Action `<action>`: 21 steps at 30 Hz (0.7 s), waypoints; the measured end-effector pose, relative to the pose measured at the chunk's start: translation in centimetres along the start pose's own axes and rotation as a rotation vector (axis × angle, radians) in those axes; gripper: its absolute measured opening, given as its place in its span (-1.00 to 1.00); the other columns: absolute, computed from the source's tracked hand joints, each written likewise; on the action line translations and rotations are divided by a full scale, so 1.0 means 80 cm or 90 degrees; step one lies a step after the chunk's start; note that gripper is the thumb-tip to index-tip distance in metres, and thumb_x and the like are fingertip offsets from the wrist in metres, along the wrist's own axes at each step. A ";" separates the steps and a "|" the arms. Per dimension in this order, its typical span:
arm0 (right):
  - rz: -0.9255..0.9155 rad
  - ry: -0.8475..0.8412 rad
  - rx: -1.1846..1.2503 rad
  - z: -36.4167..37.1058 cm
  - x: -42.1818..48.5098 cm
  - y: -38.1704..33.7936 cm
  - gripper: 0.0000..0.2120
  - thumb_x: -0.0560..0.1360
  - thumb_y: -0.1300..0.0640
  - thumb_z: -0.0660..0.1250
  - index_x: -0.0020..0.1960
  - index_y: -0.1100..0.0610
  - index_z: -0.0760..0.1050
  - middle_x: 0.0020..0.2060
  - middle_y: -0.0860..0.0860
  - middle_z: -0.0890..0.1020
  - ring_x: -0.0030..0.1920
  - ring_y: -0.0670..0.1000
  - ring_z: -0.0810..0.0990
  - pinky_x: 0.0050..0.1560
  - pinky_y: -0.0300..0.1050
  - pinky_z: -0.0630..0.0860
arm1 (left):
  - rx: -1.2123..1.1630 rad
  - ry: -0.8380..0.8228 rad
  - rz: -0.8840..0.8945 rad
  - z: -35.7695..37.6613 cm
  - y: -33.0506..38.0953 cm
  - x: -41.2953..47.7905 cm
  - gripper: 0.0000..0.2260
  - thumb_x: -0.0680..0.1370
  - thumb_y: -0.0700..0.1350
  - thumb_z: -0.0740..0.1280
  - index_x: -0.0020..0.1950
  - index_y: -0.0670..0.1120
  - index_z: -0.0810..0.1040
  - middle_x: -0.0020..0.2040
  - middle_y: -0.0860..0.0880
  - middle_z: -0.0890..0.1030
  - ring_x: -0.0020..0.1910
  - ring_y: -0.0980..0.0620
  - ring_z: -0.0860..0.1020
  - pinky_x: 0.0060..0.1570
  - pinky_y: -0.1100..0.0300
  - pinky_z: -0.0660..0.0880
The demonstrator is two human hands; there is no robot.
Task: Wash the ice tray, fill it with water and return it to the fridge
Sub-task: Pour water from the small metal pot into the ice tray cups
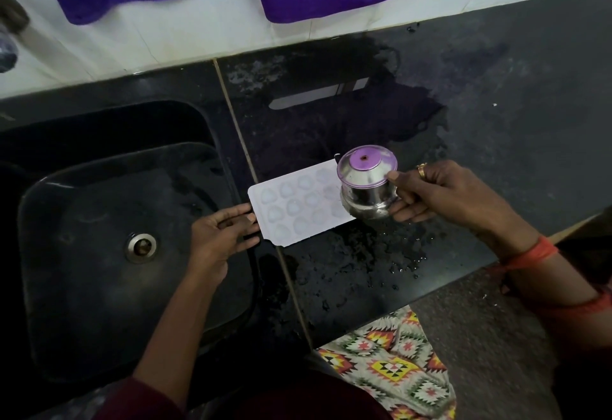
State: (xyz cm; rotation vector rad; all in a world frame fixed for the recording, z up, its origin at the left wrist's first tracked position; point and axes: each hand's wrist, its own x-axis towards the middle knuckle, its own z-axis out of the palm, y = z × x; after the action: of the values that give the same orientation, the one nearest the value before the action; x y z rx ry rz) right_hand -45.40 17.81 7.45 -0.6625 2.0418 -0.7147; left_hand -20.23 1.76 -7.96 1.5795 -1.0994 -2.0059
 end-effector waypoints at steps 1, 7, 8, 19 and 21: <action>0.000 -0.002 -0.003 0.000 0.000 -0.001 -0.51 0.59 -0.11 0.30 -0.51 -0.10 0.58 -0.21 0.09 0.77 -0.18 0.03 0.77 -0.13 -0.11 0.66 | 0.000 0.000 0.000 0.000 0.000 -0.001 -0.87 0.52 -0.29 0.43 0.04 -0.14 0.65 -0.17 -0.06 0.73 -0.19 0.04 0.72 -0.31 0.22 0.63; 0.005 -0.018 -0.014 0.000 0.002 -0.002 -0.54 0.58 -0.14 0.30 -0.49 -0.12 0.59 -0.22 0.09 0.77 -0.17 0.03 0.78 -0.10 -0.09 0.68 | -0.001 -0.002 0.001 -0.002 0.000 -0.002 -0.88 0.53 -0.30 0.42 0.02 -0.12 0.66 -0.19 -0.05 0.73 -0.20 0.06 0.72 -0.30 0.22 0.63; 0.008 -0.021 -0.014 0.000 0.003 -0.001 -0.55 0.57 -0.14 0.30 -0.47 -0.11 0.60 -0.22 0.09 0.77 -0.17 0.03 0.78 -0.08 -0.08 0.68 | -0.001 -0.002 0.001 -0.002 0.000 -0.002 -0.88 0.53 -0.29 0.42 0.02 -0.12 0.66 -0.18 -0.05 0.73 -0.19 0.06 0.72 -0.30 0.22 0.63; 0.015 -0.034 -0.022 0.002 0.010 0.004 -0.60 0.55 -0.15 0.31 -0.25 0.16 0.58 -0.21 0.14 0.76 -0.17 0.07 0.78 0.07 0.14 0.67 | -0.008 -0.006 0.001 -0.002 0.001 -0.004 -0.88 0.53 -0.30 0.41 0.02 -0.12 0.65 -0.23 -0.01 0.73 -0.23 0.08 0.71 -0.29 0.22 0.65; 0.013 -0.034 -0.025 0.002 0.009 0.003 -0.60 0.56 -0.13 0.31 -0.24 0.17 0.58 -0.21 0.14 0.76 -0.17 0.07 0.78 0.06 0.12 0.68 | -0.009 -0.006 0.002 -0.003 0.000 -0.003 -0.88 0.54 -0.30 0.41 0.02 -0.12 0.65 -0.21 -0.02 0.73 -0.22 0.07 0.72 -0.29 0.21 0.65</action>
State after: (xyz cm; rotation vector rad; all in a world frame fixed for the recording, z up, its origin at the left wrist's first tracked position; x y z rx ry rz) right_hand -45.66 17.44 6.82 -0.6750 2.0148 -0.6390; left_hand -19.93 1.85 -7.77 1.5625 -1.0881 -2.0164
